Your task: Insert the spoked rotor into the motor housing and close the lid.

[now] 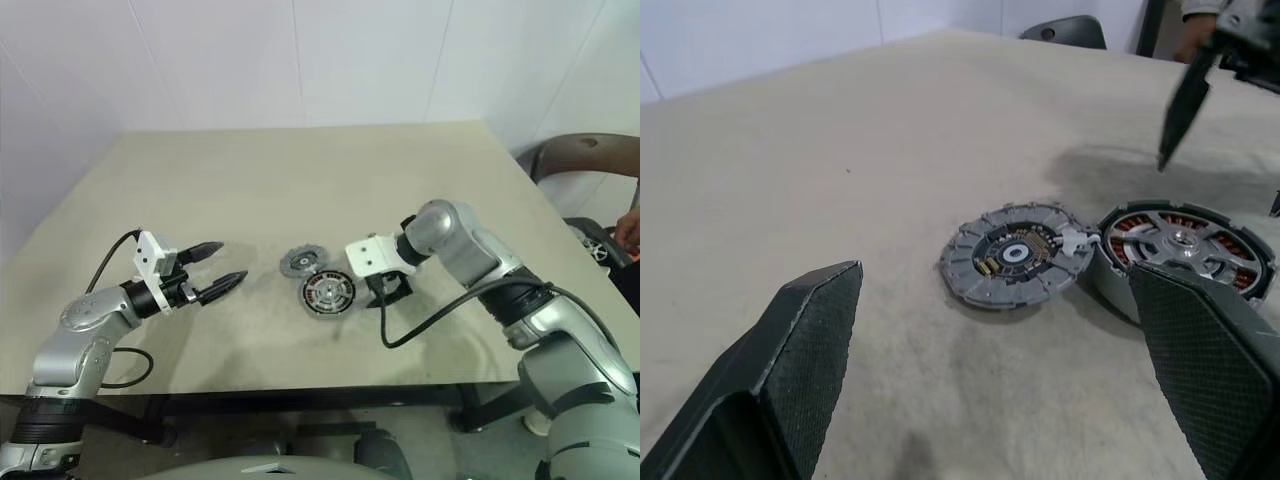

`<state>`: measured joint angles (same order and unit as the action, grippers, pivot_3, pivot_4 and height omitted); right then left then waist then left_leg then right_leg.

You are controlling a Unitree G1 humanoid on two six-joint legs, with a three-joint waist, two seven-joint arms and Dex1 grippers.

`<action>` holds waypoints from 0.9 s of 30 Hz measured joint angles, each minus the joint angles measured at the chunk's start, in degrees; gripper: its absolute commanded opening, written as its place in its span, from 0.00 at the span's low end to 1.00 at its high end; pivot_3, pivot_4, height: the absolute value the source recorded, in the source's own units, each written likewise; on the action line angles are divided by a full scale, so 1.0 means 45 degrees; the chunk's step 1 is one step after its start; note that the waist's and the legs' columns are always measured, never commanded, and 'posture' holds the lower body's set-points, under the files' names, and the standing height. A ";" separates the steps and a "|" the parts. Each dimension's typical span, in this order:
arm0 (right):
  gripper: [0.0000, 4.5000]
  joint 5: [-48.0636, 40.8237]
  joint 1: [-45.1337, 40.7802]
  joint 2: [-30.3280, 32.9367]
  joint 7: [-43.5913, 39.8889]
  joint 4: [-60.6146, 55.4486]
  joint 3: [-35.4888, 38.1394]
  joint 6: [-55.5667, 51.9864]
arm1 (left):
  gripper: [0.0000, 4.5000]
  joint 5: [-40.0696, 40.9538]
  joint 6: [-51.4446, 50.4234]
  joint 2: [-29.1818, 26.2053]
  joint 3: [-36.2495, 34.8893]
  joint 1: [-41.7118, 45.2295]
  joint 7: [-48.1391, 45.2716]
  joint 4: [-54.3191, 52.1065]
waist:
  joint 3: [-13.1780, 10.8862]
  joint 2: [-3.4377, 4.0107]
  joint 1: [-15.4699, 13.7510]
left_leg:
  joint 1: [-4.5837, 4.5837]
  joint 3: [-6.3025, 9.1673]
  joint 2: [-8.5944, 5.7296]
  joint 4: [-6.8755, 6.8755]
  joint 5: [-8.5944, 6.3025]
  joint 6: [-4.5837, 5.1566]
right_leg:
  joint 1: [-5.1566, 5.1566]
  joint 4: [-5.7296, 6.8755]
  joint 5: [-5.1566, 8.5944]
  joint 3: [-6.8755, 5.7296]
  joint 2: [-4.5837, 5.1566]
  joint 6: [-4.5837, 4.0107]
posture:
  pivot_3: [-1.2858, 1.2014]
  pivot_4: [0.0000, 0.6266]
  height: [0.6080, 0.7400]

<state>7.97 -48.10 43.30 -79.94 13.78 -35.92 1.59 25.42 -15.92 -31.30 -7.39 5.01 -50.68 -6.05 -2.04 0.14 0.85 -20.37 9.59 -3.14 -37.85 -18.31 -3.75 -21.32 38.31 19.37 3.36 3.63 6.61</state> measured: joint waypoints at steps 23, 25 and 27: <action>0.49 0.1691 -0.0257 -0.0945 -0.0609 0.1601 -0.0064 0.3784 | 1.00 0.0349 -0.0277 -0.1027 0.0706 -0.1419 -0.1672 -0.0656 | -0.0002 0.0012 0.0010 | 0.0012 0.0004 0.0001 0.0002 0.0004 -0.0008 | 0.0002 0.0011 0.0000 -0.0001 -0.0005 -0.0005 | 0.52 0.00 1.00; 0.33 0.1682 -0.0255 -0.1035 -0.0593 0.1629 0.0034 0.3782 | 1.00 0.0281 -0.0097 -0.1024 0.0705 -0.1421 -0.1671 -0.0505 | 0.0000 0.0010 -0.0008 | 0.0015 0.0005 0.0000 0.0001 0.0003 -0.0005 | 0.0005 0.0011 0.0000 -0.0001 -0.0005 -0.0005 | 0.52 0.00 1.00; 0.21 0.1661 -0.0254 -0.1160 -0.0604 0.1625 0.0101 0.3671 | 1.00 0.0268 0.0044 -0.1011 0.0705 -0.1421 -0.1666 -0.0436 | 0.0000 0.0009 -0.0010 | 0.0019 0.0005 0.0000 0.0001 -0.0001 0.0002 | 0.0009 0.0012 0.0000 -0.0001 -0.0005 -0.0005 | 0.52 0.00 1.00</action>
<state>15.45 -49.24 38.08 -82.66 21.10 -35.47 18.11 26.63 -15.73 -35.85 -4.21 -1.38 -58.17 -8.02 -2.04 0.18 0.80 -20.28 9.62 -3.14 -37.85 -18.31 -3.74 -21.28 38.36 19.37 3.36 3.61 6.59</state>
